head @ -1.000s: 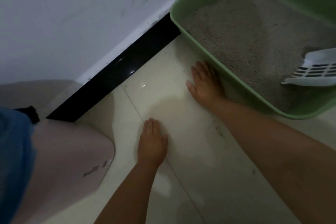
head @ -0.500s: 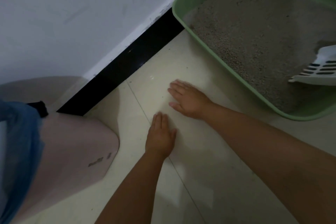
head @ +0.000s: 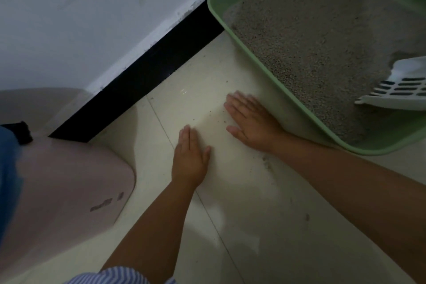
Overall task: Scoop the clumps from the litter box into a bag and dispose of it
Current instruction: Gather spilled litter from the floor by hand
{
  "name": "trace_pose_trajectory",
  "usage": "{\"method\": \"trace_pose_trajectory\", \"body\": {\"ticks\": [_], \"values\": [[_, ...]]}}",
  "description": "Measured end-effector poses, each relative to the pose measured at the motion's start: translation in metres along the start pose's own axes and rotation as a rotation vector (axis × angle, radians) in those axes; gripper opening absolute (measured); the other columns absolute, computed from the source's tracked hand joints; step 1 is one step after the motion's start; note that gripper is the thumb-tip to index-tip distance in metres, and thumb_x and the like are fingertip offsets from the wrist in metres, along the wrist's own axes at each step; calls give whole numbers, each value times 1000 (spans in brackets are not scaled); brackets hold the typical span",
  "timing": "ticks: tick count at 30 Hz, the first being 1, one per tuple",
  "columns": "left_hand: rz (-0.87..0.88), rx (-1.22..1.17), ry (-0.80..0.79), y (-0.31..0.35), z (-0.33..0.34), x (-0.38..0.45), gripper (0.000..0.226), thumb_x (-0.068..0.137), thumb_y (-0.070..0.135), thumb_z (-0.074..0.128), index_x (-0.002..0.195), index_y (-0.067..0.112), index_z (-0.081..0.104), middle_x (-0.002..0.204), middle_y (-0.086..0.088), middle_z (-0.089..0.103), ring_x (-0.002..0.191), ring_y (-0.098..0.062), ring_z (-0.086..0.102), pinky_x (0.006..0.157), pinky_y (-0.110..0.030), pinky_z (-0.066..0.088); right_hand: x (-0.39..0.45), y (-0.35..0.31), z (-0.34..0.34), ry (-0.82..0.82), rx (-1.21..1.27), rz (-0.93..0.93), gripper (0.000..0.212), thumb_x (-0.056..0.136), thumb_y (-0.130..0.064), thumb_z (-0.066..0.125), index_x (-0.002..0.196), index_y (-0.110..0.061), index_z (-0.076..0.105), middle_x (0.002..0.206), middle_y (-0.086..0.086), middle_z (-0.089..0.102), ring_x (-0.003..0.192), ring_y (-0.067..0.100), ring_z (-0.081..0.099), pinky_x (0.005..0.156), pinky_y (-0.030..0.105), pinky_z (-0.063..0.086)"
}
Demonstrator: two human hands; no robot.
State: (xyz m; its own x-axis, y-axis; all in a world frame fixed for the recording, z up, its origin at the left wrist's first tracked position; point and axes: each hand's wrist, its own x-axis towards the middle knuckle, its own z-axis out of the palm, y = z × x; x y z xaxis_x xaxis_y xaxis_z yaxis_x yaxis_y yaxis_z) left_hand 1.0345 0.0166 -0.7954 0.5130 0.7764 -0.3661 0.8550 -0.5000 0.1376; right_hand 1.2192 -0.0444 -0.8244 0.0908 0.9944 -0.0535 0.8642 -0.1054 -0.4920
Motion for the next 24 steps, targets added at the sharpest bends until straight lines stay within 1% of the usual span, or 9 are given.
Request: {"method": "trace_pose_trajectory", "body": {"ticks": [1, 3, 6, 8, 11, 14, 20, 22, 24], "values": [[3, -2, 17, 0, -1, 7, 68, 97, 42, 30, 148, 2, 8, 157, -12, 4, 146, -23, 1, 117, -31, 6, 0, 2, 0, 79, 19, 69, 76, 85, -49, 14, 139, -1, 37, 150, 17, 32, 141, 32, 24, 115, 34, 7], [1, -2, 38, 0, -3, 23, 76, 89, 48, 23, 148, 3, 11, 157, -13, 7, 146, -24, 3, 117, -32, 6, 2, 6, 0, 160, 75, 202, 74, 86, -46, 16, 139, 2, 37, 149, 20, 30, 141, 34, 22, 114, 36, 9], [-6, -1, 63, -2, -4, 47, 81, 84, 52, 21, 149, 4, 9, 157, -13, 4, 146, -24, 1, 117, -34, 4, 5, 5, 3, 196, 97, 243, 75, 86, -45, 13, 141, 2, 32, 151, 19, 26, 143, 33, 19, 113, 35, 9], [19, 4, 88, 0, -3, 61, 82, 85, 53, 20, 148, 3, 9, 157, -14, 5, 146, -25, 2, 117, -35, 3, 7, 4, 4, 205, 119, 272, 73, 87, -43, 15, 139, 4, 35, 150, 21, 29, 141, 34, 24, 112, 36, 11], [86, 19, 97, 8, -4, 77, 78, 86, 49, 21, 148, 3, 10, 157, -14, 6, 146, -25, 2, 117, -35, 2, 8, 5, 8, 258, 158, 319, 66, 89, -38, 24, 132, 8, 43, 142, 25, 40, 132, 40, 39, 108, 50, 29], [152, 27, 93, 19, -6, 89, 76, 87, 48, 19, 149, 6, 7, 158, -10, 2, 146, -21, -1, 116, -31, -3, 9, 5, 9, 305, 214, 346, 62, 89, -35, 29, 128, 10, 48, 137, 27, 47, 124, 44, 47, 101, 55, 41], [344, 78, 98, 42, -9, 114, 72, 90, 50, 14, 149, 9, 11, 158, -8, 6, 146, -19, 1, 115, -31, -2, 6, 7, 1, 394, 314, 360, 60, 90, -31, 28, 130, 10, 45, 134, 32, 47, 124, 44, 47, 104, 51, 38], [434, 85, 86, 46, -8, 114, 75, 87, 52, 9, 148, 9, 17, 156, -9, 13, 144, -17, 2, 115, -35, 2, 8, 8, 1, 390, 352, 362, 60, 90, -31, 27, 131, 10, 45, 134, 32, 46, 125, 44, 46, 104, 53, 39], [557, 92, 80, 45, -4, 107, 72, 90, 50, 14, 145, 6, 27, 153, -13, 24, 139, -16, 9, 114, -39, 8, 8, 9, 1, 380, 382, 355, 59, 90, -30, 27, 129, 11, 46, 133, 33, 47, 123, 45, 47, 102, 55, 40]]}}
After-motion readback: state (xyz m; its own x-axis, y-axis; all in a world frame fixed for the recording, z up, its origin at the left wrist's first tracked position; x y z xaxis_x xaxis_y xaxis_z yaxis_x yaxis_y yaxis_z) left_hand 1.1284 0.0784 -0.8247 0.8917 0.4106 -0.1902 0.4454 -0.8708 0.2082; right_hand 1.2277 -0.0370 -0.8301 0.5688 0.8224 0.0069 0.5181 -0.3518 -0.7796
